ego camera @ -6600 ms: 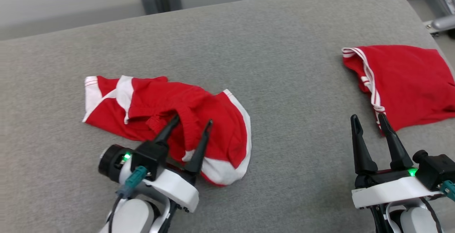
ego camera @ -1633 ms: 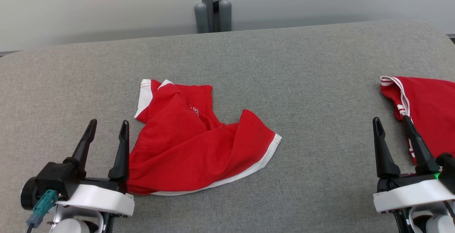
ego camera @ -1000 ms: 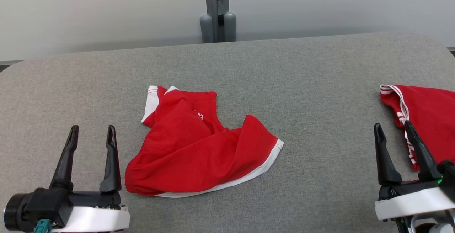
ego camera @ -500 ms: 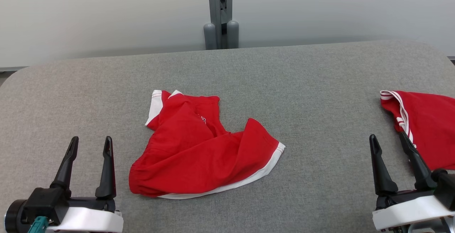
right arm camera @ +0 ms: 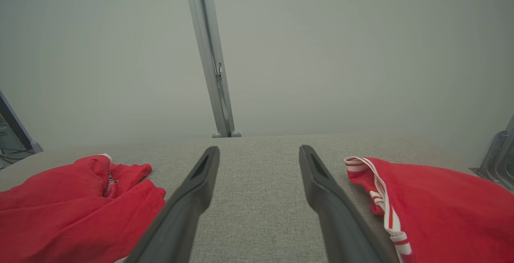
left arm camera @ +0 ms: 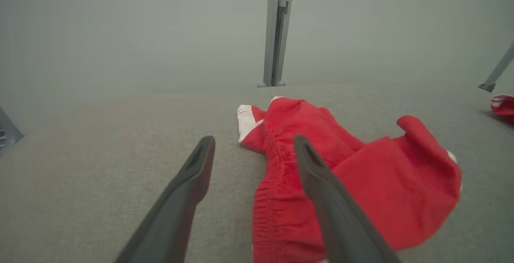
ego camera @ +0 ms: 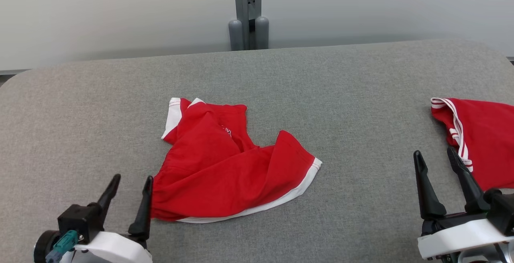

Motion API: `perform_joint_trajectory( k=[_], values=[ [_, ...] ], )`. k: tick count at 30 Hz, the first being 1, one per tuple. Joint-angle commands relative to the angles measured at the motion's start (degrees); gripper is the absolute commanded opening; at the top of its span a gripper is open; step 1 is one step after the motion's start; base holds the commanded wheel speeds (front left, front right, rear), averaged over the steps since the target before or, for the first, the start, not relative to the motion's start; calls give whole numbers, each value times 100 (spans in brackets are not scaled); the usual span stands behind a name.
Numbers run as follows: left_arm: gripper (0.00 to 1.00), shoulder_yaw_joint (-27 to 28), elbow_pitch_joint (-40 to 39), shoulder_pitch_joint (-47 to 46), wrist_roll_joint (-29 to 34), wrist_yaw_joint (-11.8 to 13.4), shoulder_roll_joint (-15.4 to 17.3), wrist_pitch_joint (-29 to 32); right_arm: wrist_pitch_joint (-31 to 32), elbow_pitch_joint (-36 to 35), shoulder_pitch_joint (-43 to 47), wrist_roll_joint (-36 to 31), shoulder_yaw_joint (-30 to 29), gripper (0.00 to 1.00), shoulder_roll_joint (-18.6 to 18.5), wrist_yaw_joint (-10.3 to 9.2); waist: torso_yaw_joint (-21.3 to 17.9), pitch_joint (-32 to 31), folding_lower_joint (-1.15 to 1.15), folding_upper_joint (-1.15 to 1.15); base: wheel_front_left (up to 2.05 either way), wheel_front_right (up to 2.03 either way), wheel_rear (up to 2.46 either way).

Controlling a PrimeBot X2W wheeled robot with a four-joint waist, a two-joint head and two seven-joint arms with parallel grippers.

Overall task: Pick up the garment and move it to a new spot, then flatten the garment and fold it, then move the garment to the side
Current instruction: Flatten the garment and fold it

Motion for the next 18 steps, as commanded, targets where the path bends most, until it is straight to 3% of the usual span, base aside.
perform_joint_trajectory(
  k=[1,6,10,11,13,18],
  values=[
    [100,-56,118,-87,-114,-95,42,177,-16,-11,-36,36,17,100,-13,1,-39,45,0,0,0,0,0],
    [100,-233,509,-150,-414,-337,29,749,-46,26,-110,73,43,100,-9,1,-140,173,0,0,0,0,0],
    [100,-275,840,-270,-529,-484,9,836,-66,59,-151,97,57,100,-4,1,-224,286,0,0,0,0,0],
    [75,-280,903,-314,-535,-522,2,799,-85,73,-153,107,54,100,-2,1,-239,307,0,0,0,0,0],
    [0,-297,988,-409,-536,-594,3,723,-110,84,-187,129,58,100,0,1,-268,354,0,0,0,0,0],
    [0,-322,806,-631,-319,-598,92,466,-142,92,-245,150,1,100,-12,1,-297,451,0,0,0,0,0]
  ],
)
